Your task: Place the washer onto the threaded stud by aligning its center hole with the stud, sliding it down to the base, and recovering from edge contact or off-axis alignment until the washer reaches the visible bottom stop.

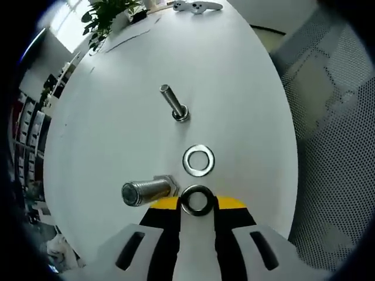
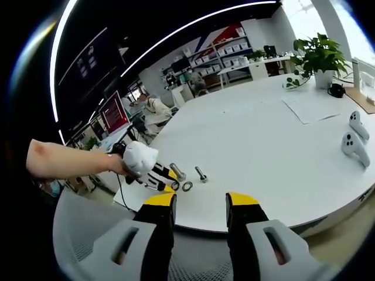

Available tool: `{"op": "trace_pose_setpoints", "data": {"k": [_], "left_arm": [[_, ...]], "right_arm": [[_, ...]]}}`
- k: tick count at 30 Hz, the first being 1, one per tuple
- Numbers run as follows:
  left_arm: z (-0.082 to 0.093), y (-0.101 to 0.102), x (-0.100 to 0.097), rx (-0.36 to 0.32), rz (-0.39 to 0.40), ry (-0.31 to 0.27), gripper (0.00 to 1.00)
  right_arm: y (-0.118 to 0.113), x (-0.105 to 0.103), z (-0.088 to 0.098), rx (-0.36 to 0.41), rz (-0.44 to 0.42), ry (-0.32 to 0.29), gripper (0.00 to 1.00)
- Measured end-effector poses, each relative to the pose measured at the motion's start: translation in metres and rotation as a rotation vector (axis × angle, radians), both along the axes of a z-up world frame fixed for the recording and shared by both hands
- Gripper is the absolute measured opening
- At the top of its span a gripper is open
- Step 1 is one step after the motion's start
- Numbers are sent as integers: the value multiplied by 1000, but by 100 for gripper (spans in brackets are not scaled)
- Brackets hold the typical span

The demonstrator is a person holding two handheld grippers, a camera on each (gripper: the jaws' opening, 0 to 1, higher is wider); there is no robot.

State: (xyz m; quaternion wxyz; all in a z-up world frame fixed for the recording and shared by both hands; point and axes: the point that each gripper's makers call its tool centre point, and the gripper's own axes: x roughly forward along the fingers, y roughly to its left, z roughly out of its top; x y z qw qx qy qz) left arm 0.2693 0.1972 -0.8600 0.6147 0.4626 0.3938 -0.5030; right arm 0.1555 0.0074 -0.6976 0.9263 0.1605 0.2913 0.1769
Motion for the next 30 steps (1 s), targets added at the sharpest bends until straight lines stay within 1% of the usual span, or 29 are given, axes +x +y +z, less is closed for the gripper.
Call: {"op": "trace_pose_setpoints", "data": {"k": [4,9,14,18,24,30], "left_arm": [[7,2,2,-25,31,-20,19],[19,2,1,-66,54,-24,19],[29,3,-1,-87,53,-38,19],[38,5,-4,-88,27,-56,19],[53,5,1,-106,28,-80,19],[64,1,6,-124,25,-103,19]], "right_arm": [[1,-1,0,0,7,2,36],[1,-1,0,-1,13,2,36],[2,-1,0,2,15,1,36],[2,-1,0,4,14,-1,36],[2,-1,1,6,13,-2,36],[2,-1,1,7,12,-4,36]]}}
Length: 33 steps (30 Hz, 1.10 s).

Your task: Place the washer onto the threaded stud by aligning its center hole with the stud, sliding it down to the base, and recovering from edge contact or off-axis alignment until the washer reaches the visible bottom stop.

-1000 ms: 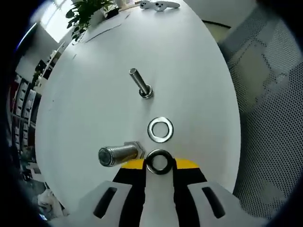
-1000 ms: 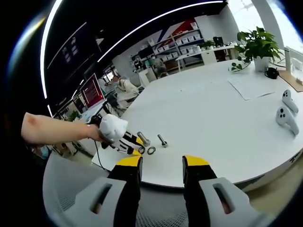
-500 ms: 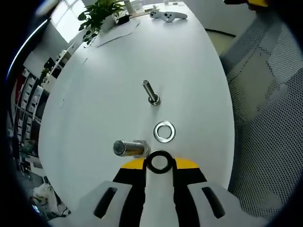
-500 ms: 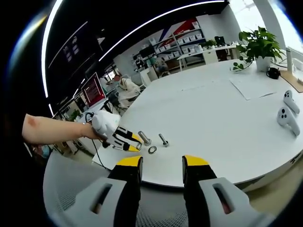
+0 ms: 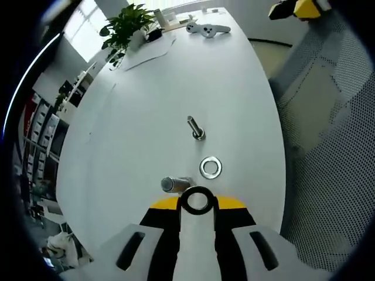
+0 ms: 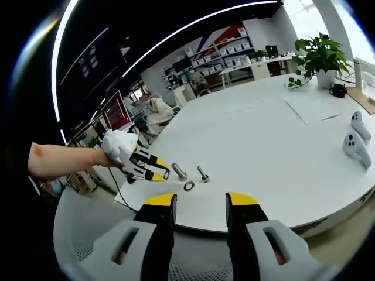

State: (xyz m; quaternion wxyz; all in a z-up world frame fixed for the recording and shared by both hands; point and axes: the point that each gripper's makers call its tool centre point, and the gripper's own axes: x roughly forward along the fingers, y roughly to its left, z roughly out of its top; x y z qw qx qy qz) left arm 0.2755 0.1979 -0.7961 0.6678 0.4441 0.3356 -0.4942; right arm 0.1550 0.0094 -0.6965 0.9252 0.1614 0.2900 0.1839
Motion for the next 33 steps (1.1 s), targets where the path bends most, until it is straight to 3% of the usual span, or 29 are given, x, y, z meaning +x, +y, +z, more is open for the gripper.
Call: {"op": "trace_pose_setpoints", "data": {"k": [18,24,33], "left_arm": [[25,-4,28,-15,19,-64,19],[28,-4,34,-22,33,-56,19],[20,-8,34,0,52,9,19]], "right_arm": [[2,0,-1,0,11,5,36],[2,-1,-2,-4,15,14,36],[2,-2,-3,-4,13,19,36]]}}
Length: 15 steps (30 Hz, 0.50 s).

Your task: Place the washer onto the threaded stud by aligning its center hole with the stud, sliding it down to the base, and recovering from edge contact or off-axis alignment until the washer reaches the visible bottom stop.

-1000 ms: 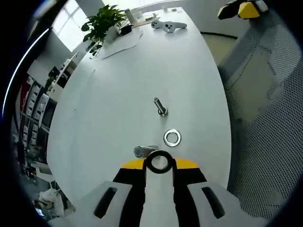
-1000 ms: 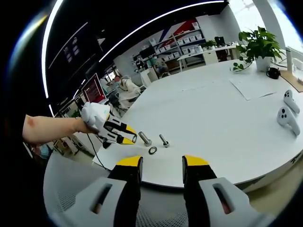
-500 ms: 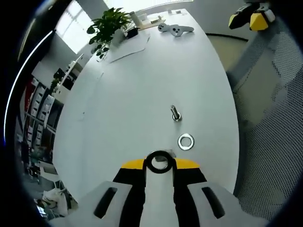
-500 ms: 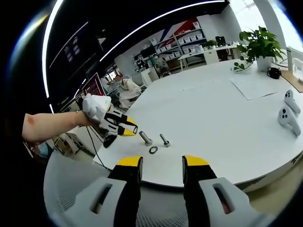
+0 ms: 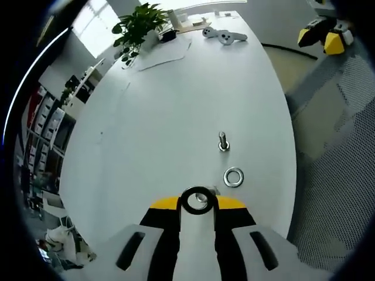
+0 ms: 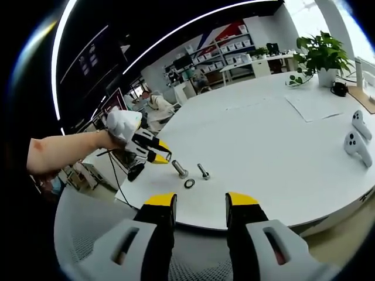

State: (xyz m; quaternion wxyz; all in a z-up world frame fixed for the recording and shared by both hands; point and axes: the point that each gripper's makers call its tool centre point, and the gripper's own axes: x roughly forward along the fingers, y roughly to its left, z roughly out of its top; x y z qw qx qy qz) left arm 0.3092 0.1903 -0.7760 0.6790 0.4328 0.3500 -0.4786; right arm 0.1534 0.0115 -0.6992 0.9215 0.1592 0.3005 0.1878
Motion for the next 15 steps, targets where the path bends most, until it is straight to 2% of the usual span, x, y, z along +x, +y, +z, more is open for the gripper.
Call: {"op": "trace_pose_setpoints", "data": {"k": [15], "left_arm": [[0,-8,4,6,5,33,19]], "right_arm": [[1,0,0,1,5,0,36]]}}
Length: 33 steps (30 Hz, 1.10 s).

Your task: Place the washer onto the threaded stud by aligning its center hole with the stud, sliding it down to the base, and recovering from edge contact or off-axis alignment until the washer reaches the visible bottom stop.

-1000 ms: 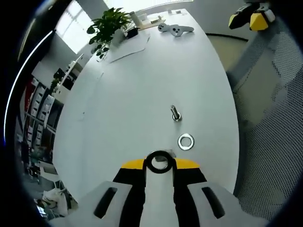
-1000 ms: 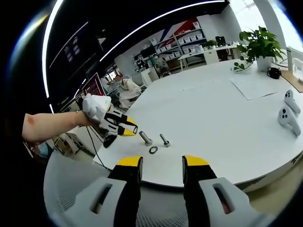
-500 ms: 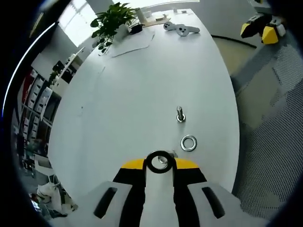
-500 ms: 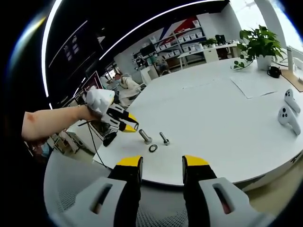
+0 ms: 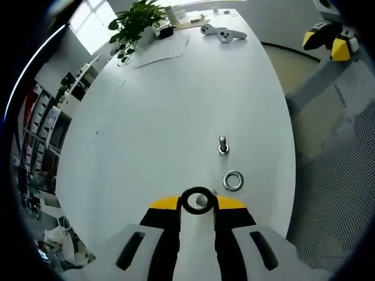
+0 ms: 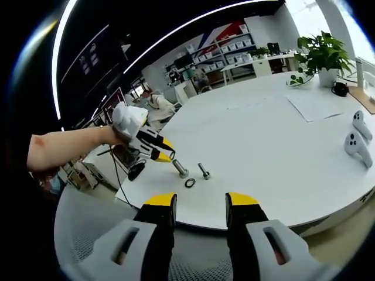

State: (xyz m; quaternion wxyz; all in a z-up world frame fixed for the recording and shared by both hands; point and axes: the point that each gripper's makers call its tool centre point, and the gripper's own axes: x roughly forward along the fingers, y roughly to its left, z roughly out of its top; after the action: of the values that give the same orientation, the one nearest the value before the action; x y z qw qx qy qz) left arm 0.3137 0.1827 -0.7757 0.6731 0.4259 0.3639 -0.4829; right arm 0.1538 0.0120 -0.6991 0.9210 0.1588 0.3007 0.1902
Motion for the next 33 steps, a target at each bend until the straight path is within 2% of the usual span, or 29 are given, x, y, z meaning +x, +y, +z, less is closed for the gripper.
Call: {"op": "trace_pose_setpoints", "data": {"k": [11,20,33], "left_arm": [[0,-3,5,-13,14,23,19],[-10,0,-2,15,14,87,19],[-25,5,-5,64,16,130,19]], "right_arm": [[0,-1,-2,-7,7,8,36],[0,0,-1,-4,7,6,36],[0,0,-1,-2,9,2,36]]}}
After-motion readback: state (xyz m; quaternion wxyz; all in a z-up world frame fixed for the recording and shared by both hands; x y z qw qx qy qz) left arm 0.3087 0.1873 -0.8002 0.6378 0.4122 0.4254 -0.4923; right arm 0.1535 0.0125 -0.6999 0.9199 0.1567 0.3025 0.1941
